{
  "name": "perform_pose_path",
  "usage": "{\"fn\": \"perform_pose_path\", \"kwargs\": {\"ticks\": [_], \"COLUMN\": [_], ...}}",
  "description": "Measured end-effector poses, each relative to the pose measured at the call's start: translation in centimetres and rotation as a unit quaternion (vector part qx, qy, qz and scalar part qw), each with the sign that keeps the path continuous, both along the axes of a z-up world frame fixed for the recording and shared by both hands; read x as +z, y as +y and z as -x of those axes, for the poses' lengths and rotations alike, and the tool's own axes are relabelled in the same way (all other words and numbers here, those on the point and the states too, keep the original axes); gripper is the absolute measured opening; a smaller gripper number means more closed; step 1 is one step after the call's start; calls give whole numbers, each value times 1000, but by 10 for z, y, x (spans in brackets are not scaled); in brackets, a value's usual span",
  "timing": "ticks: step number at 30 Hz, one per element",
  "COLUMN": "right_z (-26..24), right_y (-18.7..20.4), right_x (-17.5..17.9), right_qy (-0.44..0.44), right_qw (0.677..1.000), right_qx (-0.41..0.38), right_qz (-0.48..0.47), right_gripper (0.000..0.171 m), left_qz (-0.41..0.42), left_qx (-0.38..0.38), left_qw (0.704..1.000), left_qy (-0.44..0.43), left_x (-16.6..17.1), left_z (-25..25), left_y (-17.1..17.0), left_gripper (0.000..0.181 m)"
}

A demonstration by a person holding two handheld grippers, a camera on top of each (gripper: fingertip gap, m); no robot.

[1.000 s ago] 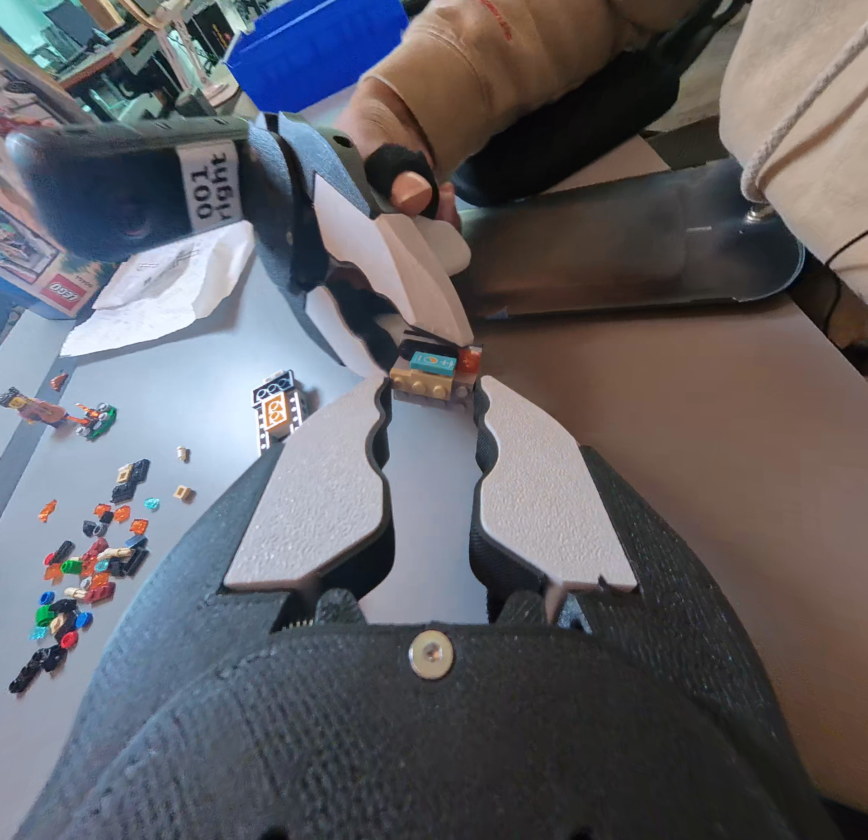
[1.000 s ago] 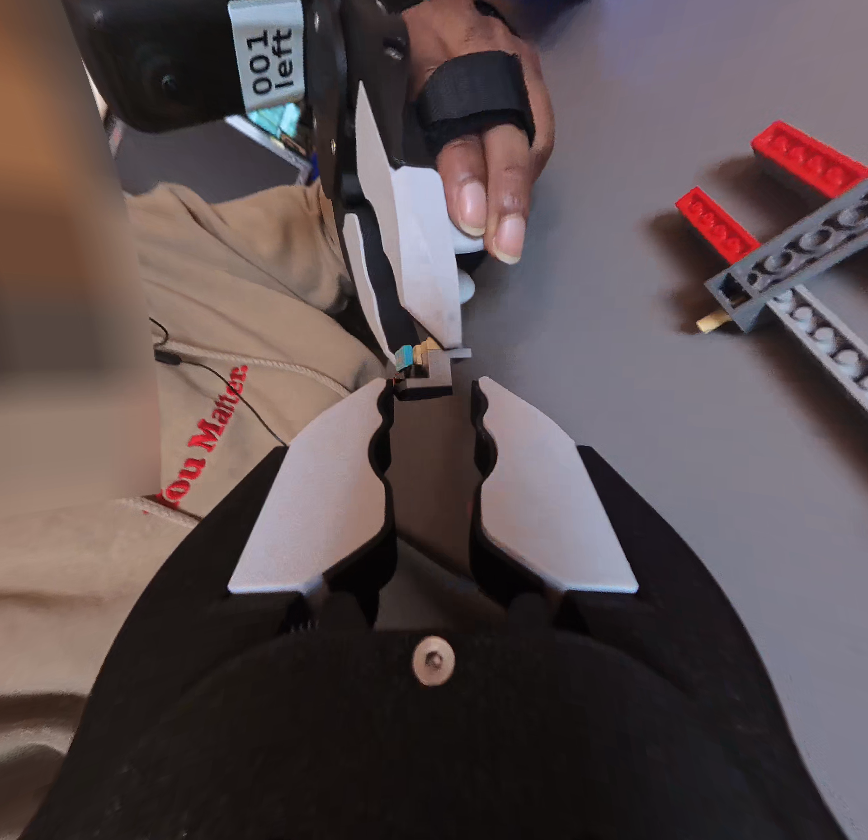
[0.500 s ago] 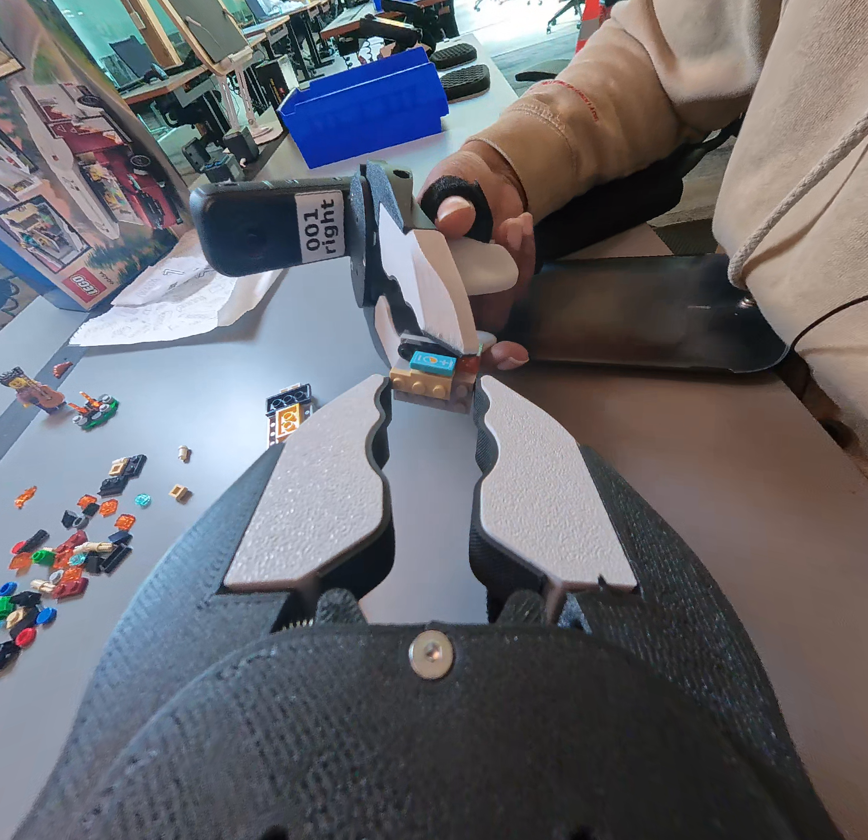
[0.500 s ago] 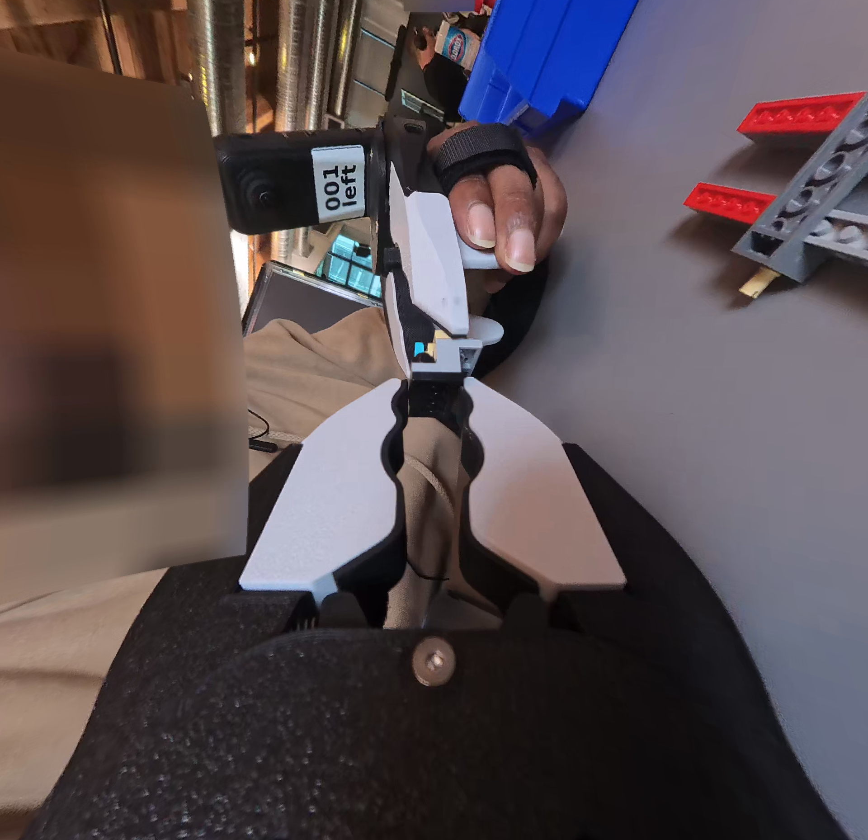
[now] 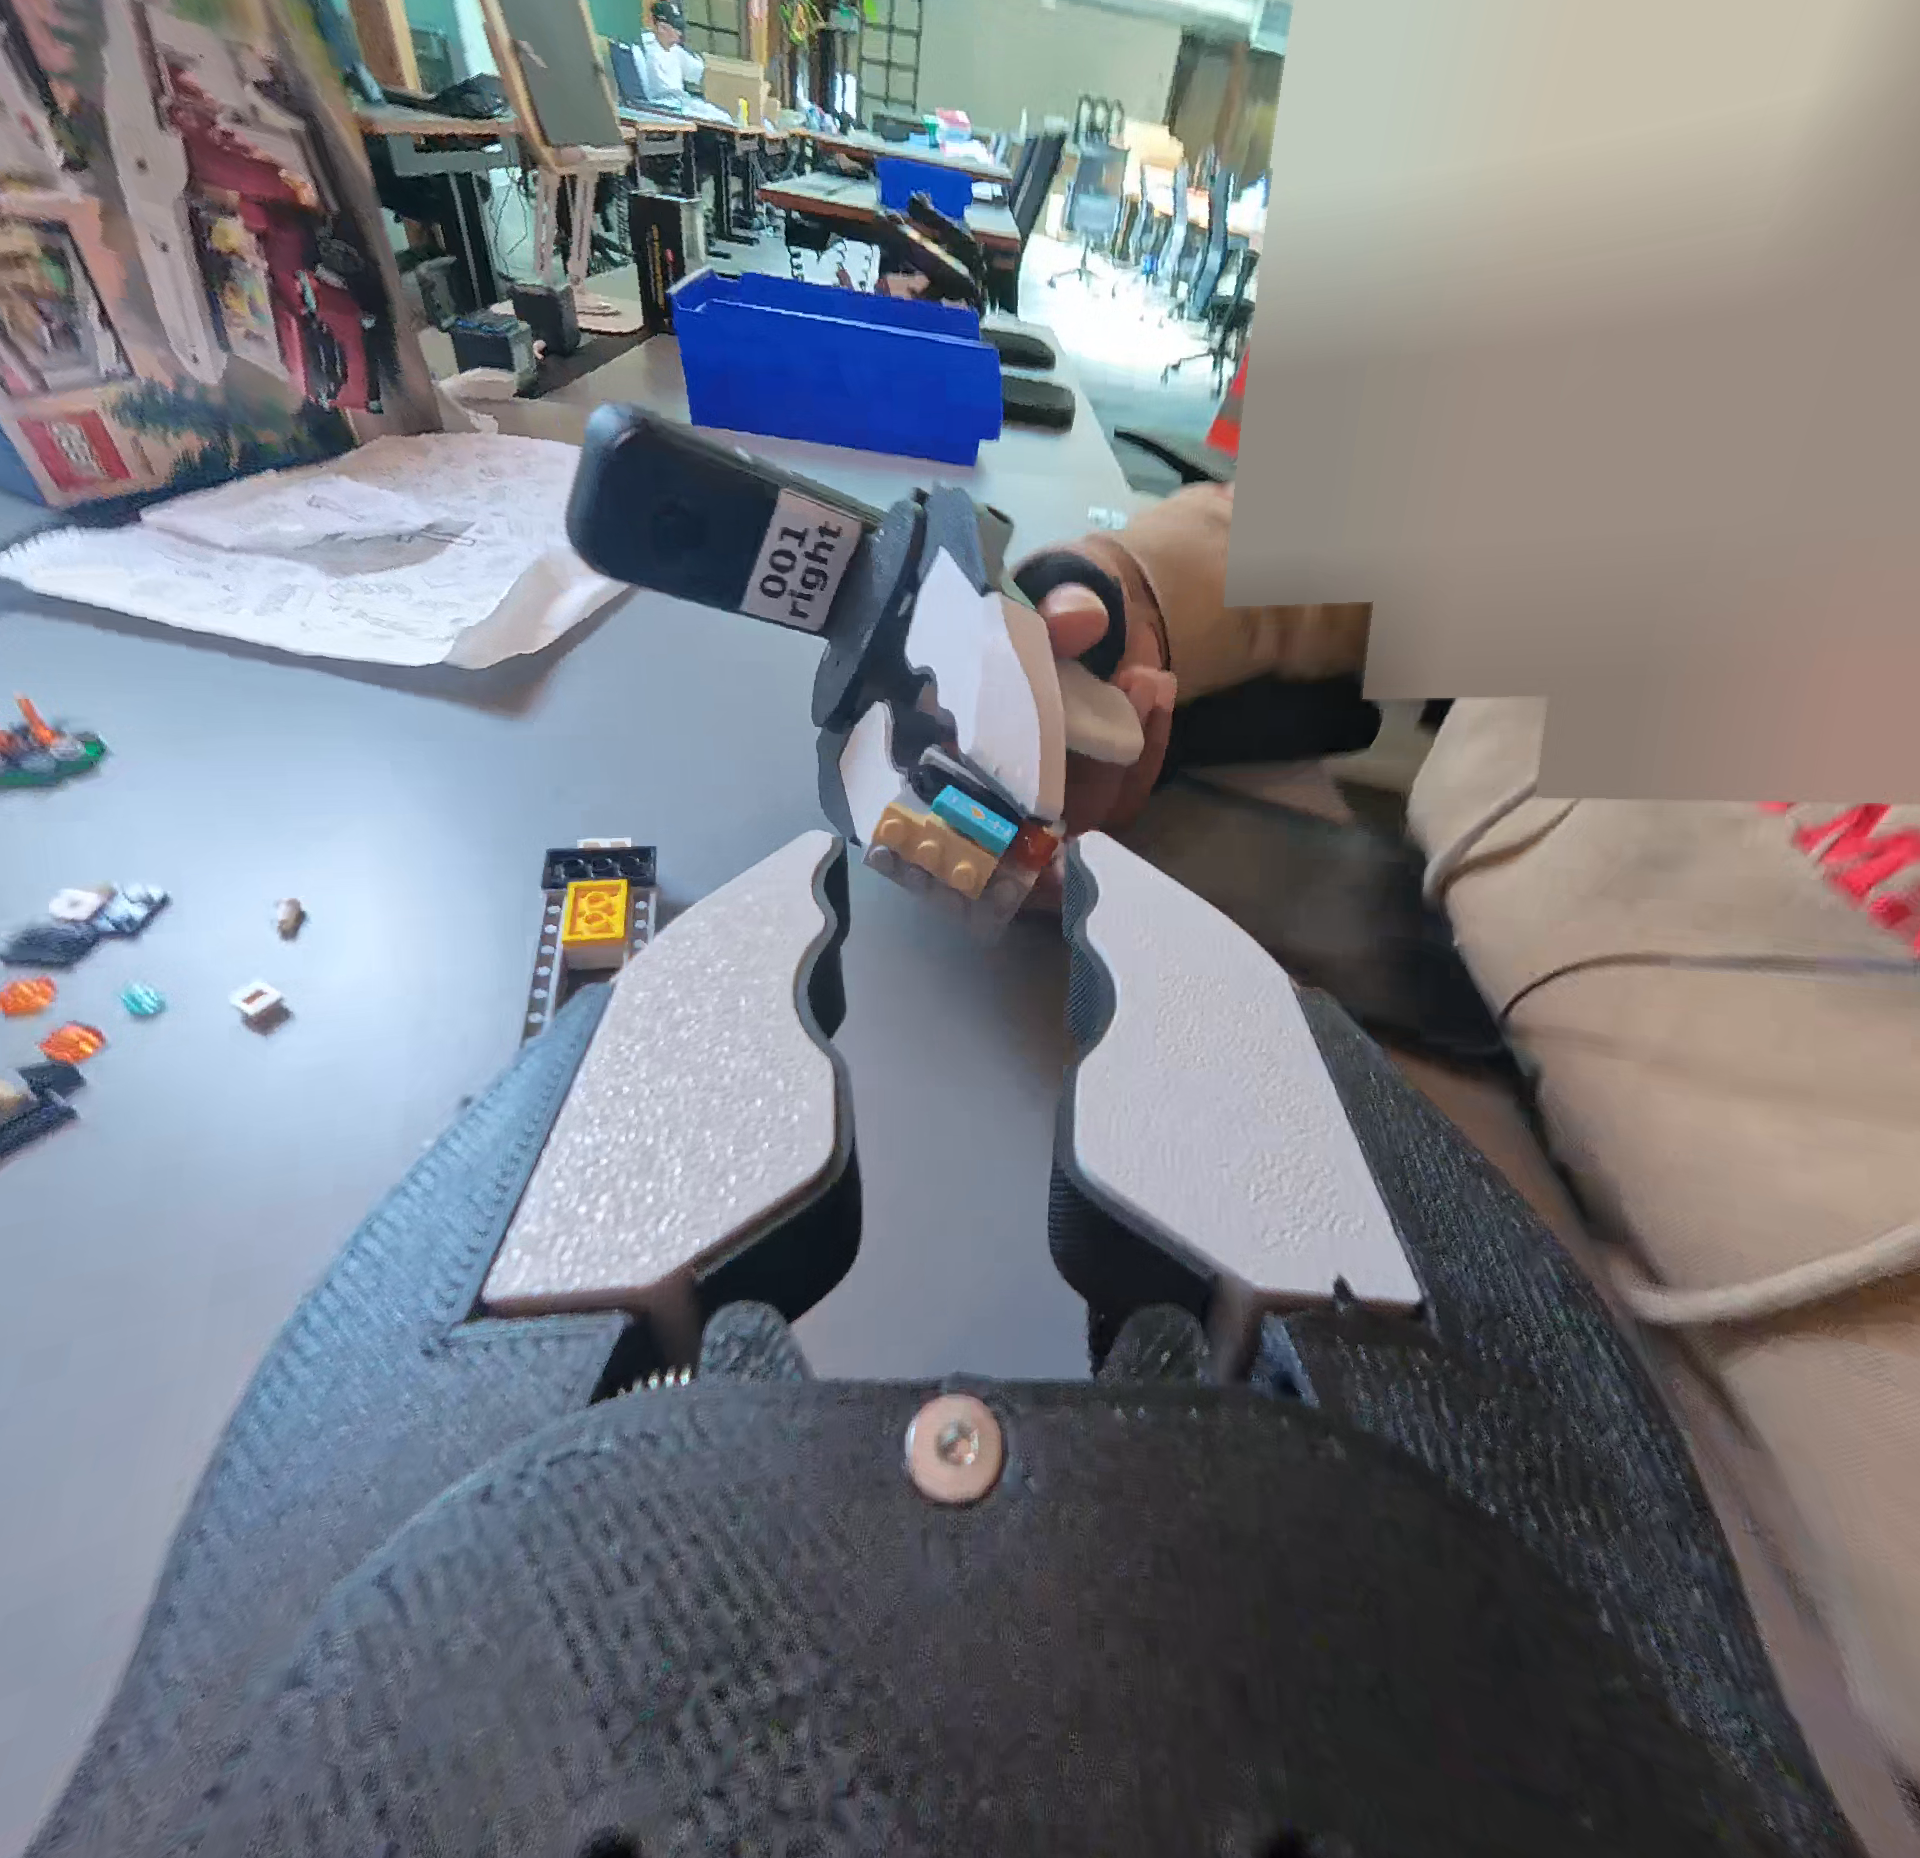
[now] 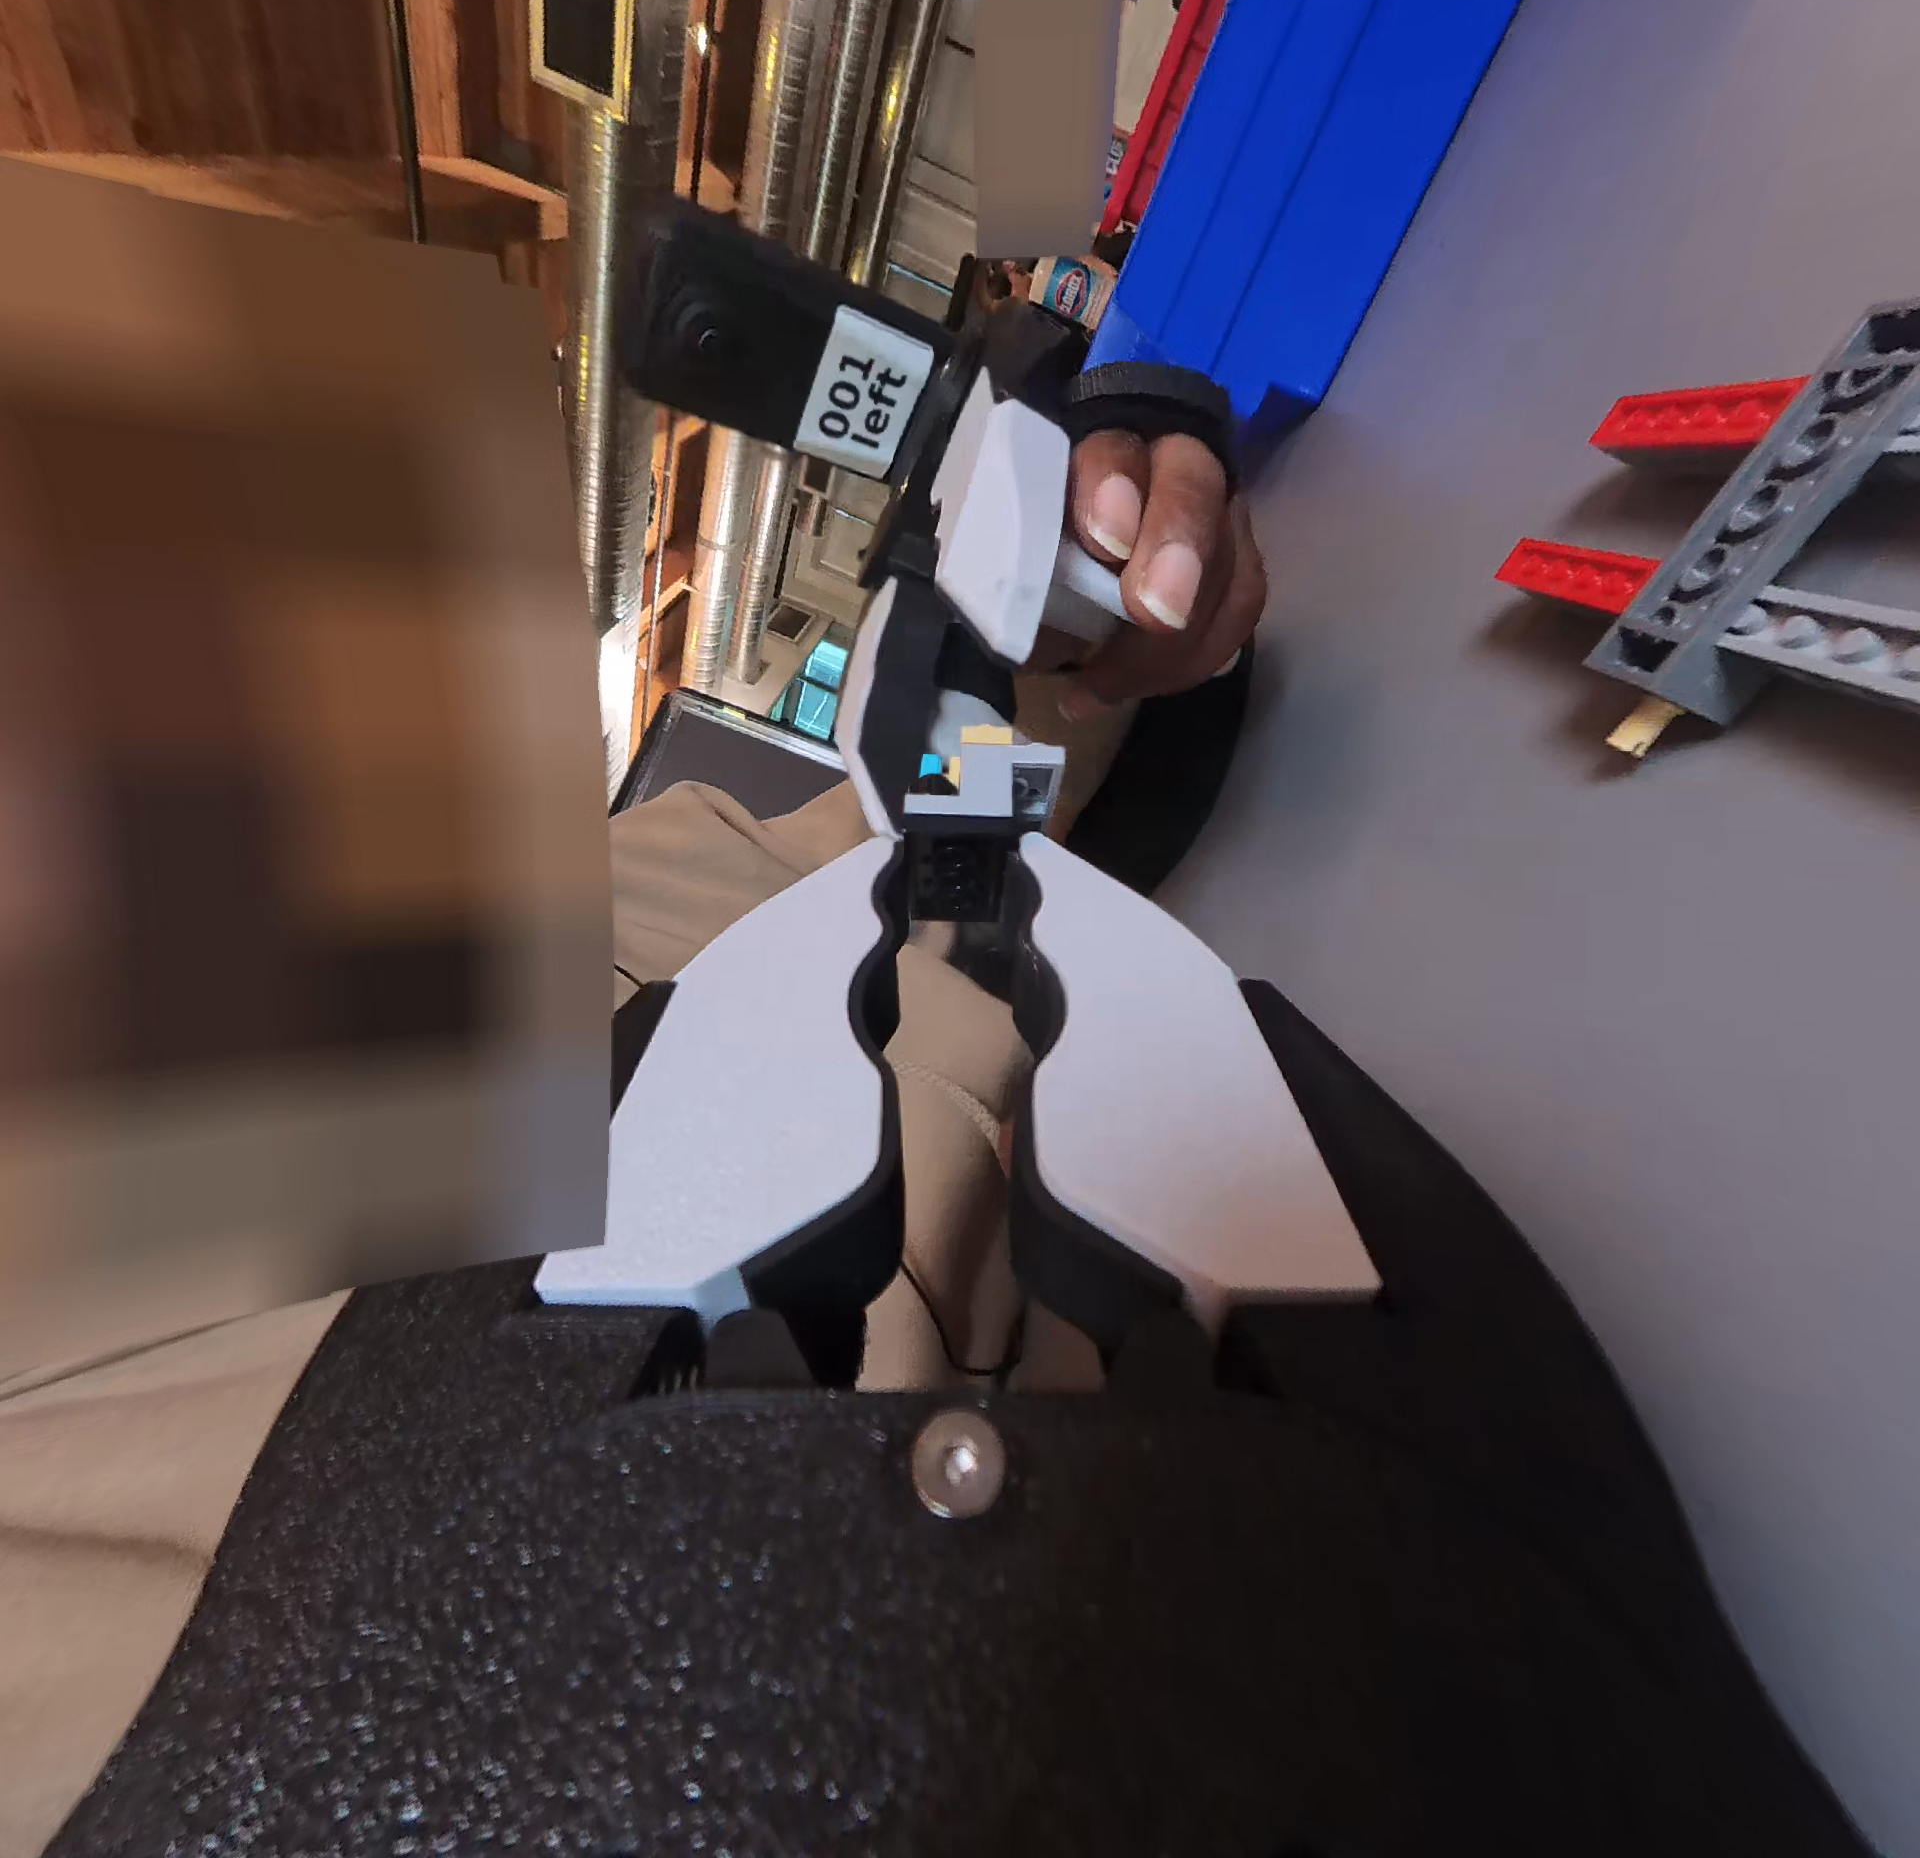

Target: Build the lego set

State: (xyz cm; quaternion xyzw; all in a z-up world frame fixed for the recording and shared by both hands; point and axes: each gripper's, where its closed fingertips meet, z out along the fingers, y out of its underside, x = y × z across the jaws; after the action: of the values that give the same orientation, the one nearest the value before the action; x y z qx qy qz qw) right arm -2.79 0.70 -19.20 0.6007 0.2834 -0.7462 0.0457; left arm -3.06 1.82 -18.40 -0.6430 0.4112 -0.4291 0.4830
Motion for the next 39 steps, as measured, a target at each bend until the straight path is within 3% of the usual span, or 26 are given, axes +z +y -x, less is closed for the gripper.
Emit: {"fn": "perform_pose_path", "kwargs": {"ticks": [1,4,6,16,22,29,34,39], "right_z": [0,1,1,4,4,1,-2,-4], "right_y": [2,6,10,12,8,0,-6,-10], "right_x": [0,1,1,-4,-7,-8,-7,-9], "right_qy": [1,5,8,-1,-3,14,32,34], "right_qw": [1000,999,997,990,970,913,888,882], "right_qx": [-6,-29,-42,-65,-69,-71,-62,-46], "right_qz": [-8,-42,-65,-129,-234,-401,-455,-467], "right_gripper": [17,17,17,17,17,17,17,17], "left_qz": [42,165,201,252,236,153,121,90], "left_qx": [10,44,44,38,17,1,-6,-5], "left_qw": [999,983,974,962,967,987,992,996], "left_qy": [-24,-71,-92,-102,-94,-44,-20,17], "left_x": [2,-3,-3,-9,-9,-7,-5,-7], "left_z": [2,6,5,-7,-9,-12,-16,-17], "left_y": [5,19,20,17,11,2,-4,-7], "left_gripper": [38,36,37,29,23,22,21,21]}}
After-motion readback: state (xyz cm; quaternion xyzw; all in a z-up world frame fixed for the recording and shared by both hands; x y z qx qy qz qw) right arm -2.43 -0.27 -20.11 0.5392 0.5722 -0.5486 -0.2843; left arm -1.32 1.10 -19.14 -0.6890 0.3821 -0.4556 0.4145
